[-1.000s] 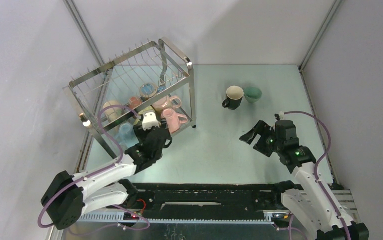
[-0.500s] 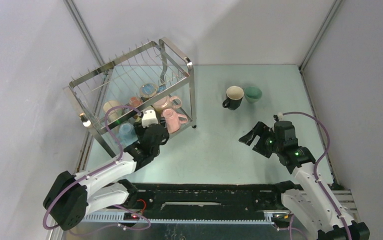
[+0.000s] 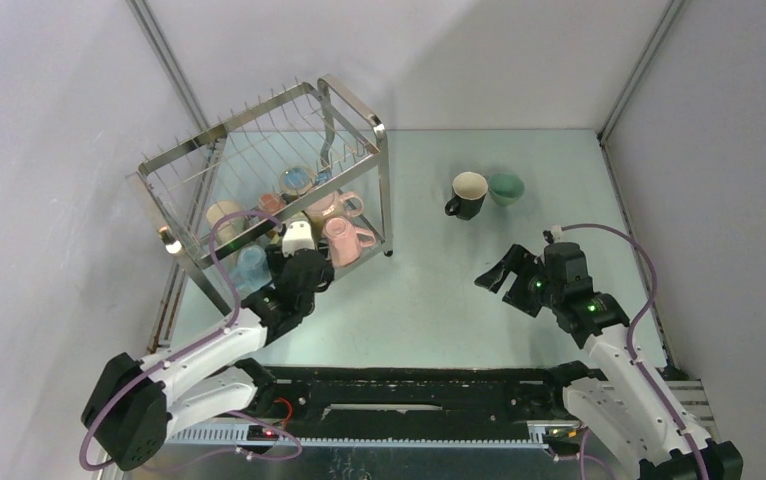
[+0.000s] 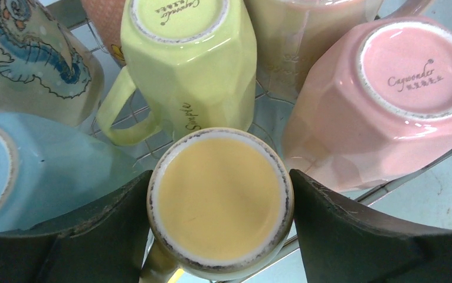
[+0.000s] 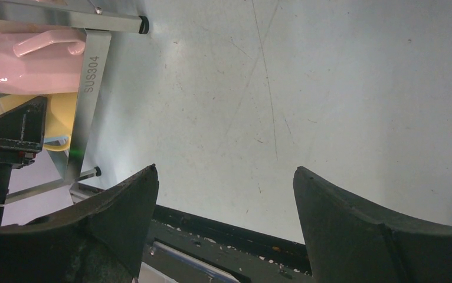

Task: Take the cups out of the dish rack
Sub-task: Unload the cup from the dish rack.

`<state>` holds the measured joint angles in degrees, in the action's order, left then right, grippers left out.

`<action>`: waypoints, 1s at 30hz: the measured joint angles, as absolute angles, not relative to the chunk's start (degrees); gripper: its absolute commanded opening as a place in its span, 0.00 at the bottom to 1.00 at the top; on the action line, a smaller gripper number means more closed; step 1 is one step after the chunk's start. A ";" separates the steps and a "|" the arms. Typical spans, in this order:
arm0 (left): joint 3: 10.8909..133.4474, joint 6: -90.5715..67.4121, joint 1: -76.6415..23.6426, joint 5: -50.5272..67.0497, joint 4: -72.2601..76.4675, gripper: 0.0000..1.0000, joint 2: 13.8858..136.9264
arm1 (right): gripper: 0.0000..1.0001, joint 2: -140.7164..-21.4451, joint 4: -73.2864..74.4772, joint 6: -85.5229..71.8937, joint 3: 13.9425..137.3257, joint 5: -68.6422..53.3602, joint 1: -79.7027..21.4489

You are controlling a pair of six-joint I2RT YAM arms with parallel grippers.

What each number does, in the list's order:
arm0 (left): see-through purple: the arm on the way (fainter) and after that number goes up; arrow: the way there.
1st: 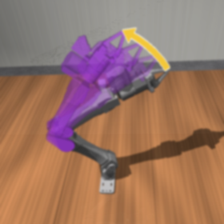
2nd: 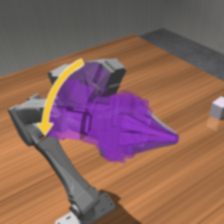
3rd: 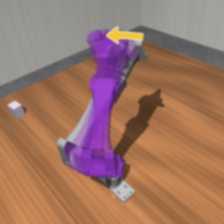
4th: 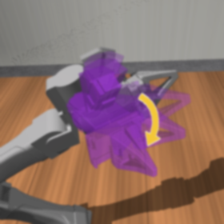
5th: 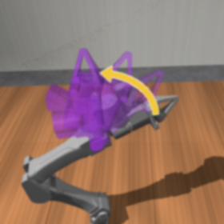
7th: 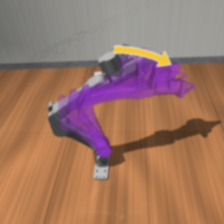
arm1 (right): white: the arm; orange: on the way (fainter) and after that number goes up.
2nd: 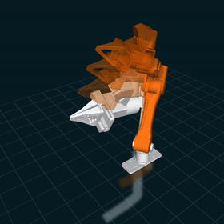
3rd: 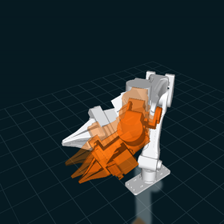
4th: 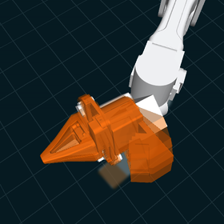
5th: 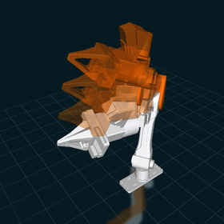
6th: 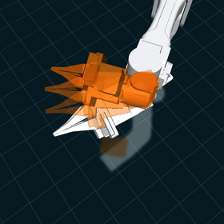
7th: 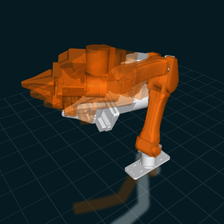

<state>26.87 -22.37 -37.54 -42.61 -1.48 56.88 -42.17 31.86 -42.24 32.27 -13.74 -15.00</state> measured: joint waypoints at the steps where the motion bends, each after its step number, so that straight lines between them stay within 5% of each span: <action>1: 26.87 -22.02 -37.52 -42.52 -2.24 0.36 56.36 | 0.91 -42.17 31.86 -42.35 32.27 -13.63 -15.14; 30: 31.97 -21.54 -37.52 -41.78 -11.03 0.17 55.24 | 0.90 -42.78 19.51 -49.74 29.71 -14.79 -23.44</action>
